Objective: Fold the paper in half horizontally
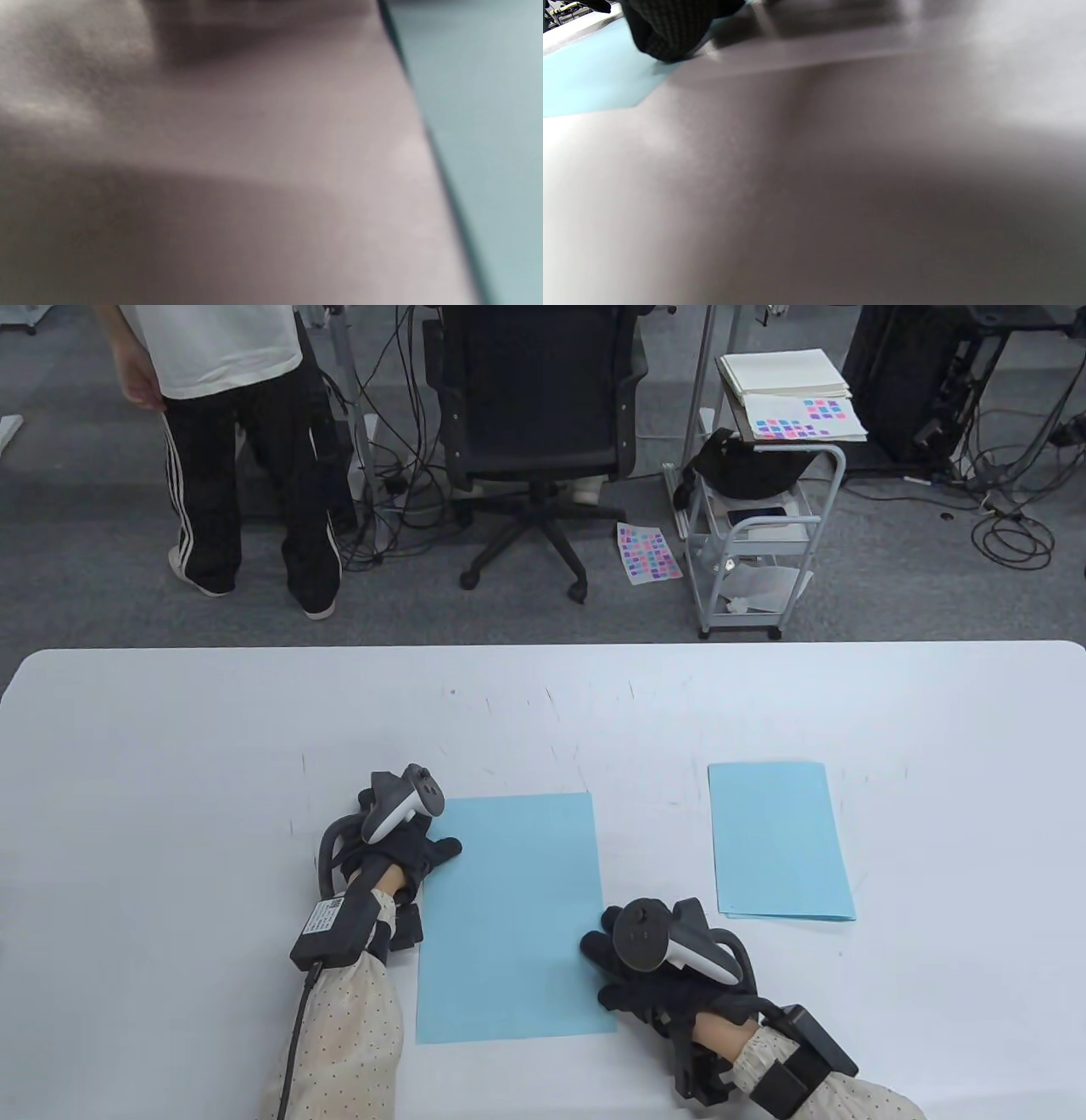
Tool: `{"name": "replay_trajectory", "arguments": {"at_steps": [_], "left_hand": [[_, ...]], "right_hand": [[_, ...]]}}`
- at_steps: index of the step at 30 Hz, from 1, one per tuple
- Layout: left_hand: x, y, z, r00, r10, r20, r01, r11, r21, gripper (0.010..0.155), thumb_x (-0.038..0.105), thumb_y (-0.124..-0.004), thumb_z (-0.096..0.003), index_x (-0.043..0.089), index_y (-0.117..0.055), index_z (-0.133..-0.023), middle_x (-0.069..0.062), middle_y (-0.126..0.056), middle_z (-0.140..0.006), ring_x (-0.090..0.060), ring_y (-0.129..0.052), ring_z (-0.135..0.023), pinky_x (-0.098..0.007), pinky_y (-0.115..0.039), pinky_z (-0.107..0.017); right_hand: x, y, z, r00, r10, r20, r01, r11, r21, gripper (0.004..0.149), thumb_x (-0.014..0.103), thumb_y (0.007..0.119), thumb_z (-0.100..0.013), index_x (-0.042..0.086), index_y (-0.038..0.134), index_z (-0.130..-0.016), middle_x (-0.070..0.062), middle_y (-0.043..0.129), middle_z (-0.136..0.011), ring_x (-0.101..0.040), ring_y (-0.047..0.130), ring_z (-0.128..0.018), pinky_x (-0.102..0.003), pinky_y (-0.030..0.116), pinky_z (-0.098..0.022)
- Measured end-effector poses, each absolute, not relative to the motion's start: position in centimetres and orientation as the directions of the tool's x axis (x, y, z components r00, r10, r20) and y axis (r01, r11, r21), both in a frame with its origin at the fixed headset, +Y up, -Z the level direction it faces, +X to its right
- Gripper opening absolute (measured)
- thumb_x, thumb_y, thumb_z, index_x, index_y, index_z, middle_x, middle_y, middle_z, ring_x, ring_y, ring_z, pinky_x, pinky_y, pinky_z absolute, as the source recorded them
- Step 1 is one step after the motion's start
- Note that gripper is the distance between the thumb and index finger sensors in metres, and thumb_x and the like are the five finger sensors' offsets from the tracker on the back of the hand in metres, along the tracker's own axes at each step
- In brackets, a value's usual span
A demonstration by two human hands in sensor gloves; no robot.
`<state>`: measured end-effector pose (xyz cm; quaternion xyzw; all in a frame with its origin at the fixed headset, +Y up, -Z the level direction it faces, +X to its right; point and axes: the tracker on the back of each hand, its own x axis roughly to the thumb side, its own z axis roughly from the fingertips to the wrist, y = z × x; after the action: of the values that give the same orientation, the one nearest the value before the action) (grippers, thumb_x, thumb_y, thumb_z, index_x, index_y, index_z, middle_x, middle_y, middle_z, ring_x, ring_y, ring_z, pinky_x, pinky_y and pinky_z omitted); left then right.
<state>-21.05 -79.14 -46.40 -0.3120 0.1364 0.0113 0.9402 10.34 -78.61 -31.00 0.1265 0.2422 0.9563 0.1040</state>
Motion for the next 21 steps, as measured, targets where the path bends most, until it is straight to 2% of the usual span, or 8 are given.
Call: {"name": "replay_trajectory", "arguments": {"at_steps": [6,12,17,21], "left_hand": [[-21.2,-79.2,-46.2,0.962,-0.047,-0.268,-0.119,0.812,-0.571,0.077,0.068,-0.058,-0.033,0.062,-0.019,-0.099,0.023,-0.002,-0.116,-0.018,-0.002,-0.114,-0.054,-0.021,-0.09],[-21.1,-78.7,-46.0,0.966,-0.012,-0.259,-0.137,0.825,-0.548,0.071,0.064,-0.063,-0.0369,0.065,-0.027,-0.098,0.021,-0.01,-0.118,-0.018,-0.009,-0.115,-0.054,-0.025,-0.09],[-21.1,-77.6,-45.8,0.97,0.034,-0.24,-0.161,0.828,-0.538,0.065,0.06,-0.066,-0.0388,0.066,-0.038,-0.098,0.017,-0.026,-0.12,-0.019,-0.02,-0.117,-0.054,-0.029,-0.089],[-21.1,-76.4,-45.6,0.96,0.134,-0.247,-0.247,0.82,-0.517,0.073,0.061,-0.067,-0.0381,0.064,-0.028,-0.1,0.018,-0.044,-0.119,-0.017,-0.037,-0.117,-0.054,-0.034,-0.089]], "right_hand": [[10.3,-78.6,-31.0,-0.947,0.259,0.192,-0.135,-0.86,0.492,0.066,0.045,0.072,-0.046,0.046,0.039,-0.103,0.014,0.019,-0.118,-0.037,0.004,-0.106,-0.067,0.007,-0.071],[10.3,-78.6,-31.0,-0.947,0.258,0.192,-0.135,-0.86,0.492,0.066,0.045,0.072,-0.046,0.047,0.039,-0.103,0.014,0.018,-0.118,-0.037,0.004,-0.106,-0.067,0.007,-0.071],[10.3,-78.6,-31.0,-0.947,0.258,0.192,-0.135,-0.86,0.492,0.066,0.045,0.072,-0.046,0.047,0.039,-0.103,0.014,0.018,-0.118,-0.037,0.004,-0.106,-0.067,0.007,-0.071],[10.3,-78.6,-31.0,-0.947,0.258,0.192,-0.135,-0.86,0.492,0.065,0.045,0.072,-0.046,0.047,0.039,-0.103,0.014,0.017,-0.118,-0.037,0.004,-0.106,-0.067,0.007,-0.071]]}}
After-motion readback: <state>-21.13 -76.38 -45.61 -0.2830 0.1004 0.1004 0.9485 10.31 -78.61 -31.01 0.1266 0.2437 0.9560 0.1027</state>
